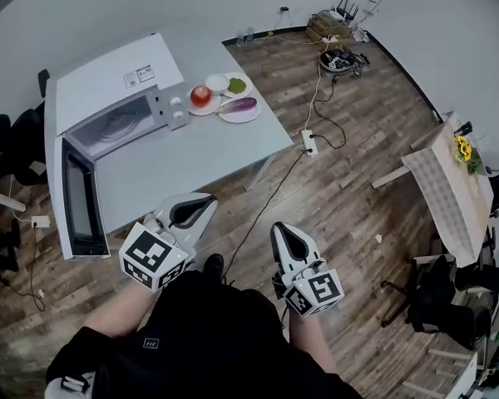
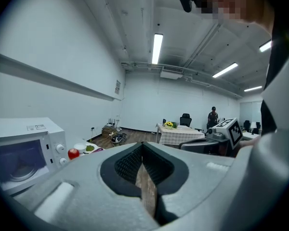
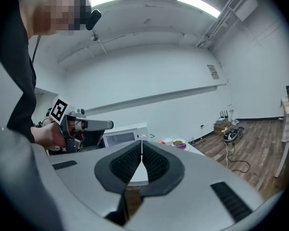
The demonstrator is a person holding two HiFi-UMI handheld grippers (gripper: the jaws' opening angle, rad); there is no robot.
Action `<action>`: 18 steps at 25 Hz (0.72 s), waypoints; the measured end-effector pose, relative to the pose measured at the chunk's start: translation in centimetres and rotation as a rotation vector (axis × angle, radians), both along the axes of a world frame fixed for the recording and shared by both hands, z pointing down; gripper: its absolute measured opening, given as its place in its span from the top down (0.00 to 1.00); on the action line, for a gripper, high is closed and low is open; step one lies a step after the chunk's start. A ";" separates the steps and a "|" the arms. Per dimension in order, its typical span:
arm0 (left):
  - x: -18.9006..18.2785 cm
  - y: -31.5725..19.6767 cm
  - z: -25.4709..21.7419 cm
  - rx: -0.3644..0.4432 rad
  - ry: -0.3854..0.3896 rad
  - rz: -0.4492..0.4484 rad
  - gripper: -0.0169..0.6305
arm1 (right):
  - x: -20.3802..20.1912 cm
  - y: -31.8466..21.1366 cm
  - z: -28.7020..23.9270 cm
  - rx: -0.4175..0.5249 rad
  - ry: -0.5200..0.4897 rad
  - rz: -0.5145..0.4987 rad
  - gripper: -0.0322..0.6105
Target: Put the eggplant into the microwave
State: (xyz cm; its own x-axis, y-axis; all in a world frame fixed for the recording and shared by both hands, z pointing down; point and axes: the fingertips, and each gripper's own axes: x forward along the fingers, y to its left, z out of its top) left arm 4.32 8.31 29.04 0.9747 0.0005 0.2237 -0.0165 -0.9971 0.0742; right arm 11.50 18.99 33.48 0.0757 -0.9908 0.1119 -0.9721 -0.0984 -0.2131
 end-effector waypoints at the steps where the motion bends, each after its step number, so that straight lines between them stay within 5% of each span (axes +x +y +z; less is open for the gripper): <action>1: 0.5 -1.0 0.0 -0.003 0.002 -0.007 0.96 | 0.3 -1.1 0.1 -0.003 -0.001 -0.014 0.92; 18: 7.1 -11.8 1.9 -0.068 0.002 -0.206 0.96 | 9.6 -14.1 1.8 -0.127 0.111 -0.186 0.92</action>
